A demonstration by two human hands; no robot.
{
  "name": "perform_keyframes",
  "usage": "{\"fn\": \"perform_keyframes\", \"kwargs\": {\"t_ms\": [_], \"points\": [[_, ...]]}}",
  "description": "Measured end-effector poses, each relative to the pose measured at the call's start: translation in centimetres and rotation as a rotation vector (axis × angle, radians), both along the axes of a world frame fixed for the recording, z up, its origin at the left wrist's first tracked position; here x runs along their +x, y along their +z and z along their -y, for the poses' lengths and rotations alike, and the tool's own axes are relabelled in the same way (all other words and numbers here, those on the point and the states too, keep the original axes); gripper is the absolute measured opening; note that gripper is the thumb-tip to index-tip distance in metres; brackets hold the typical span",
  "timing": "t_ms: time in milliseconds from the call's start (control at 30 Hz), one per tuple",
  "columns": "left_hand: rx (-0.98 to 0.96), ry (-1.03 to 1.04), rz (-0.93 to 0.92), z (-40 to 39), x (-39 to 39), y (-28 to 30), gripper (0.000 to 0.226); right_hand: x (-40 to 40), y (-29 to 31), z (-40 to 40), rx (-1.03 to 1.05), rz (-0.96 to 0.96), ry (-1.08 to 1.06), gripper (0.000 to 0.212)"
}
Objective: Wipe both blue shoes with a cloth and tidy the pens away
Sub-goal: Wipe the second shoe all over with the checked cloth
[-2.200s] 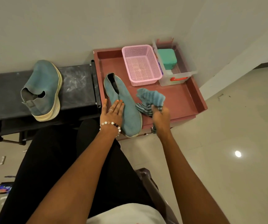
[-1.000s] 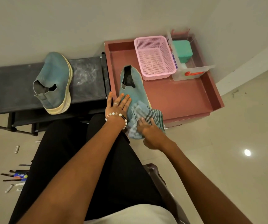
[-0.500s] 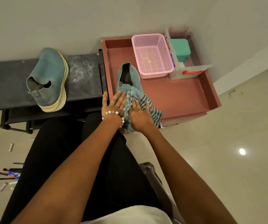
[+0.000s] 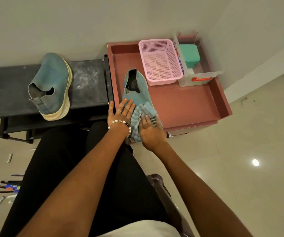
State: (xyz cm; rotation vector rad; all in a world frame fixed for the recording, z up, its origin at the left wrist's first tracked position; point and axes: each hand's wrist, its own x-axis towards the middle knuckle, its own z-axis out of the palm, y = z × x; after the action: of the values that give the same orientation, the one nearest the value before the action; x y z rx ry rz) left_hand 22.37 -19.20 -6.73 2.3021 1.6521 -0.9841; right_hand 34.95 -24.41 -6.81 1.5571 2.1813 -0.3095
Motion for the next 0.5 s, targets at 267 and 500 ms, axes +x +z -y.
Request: {"fn": "perform_keyframes", "kwargs": {"t_ms": [267, 500], "points": [[-0.013, -0.005, 0.014, 0.1, -0.1, -0.1, 0.116, -0.7, -0.4, -0.9, -0.049, -0.138, -0.077, 0.07], [0.039, -0.017, 0.014, 0.1, 0.0, -0.1, 0.099, 2.6, 1.5, 4.0, -0.106, -0.145, 0.072, 0.067]]}}
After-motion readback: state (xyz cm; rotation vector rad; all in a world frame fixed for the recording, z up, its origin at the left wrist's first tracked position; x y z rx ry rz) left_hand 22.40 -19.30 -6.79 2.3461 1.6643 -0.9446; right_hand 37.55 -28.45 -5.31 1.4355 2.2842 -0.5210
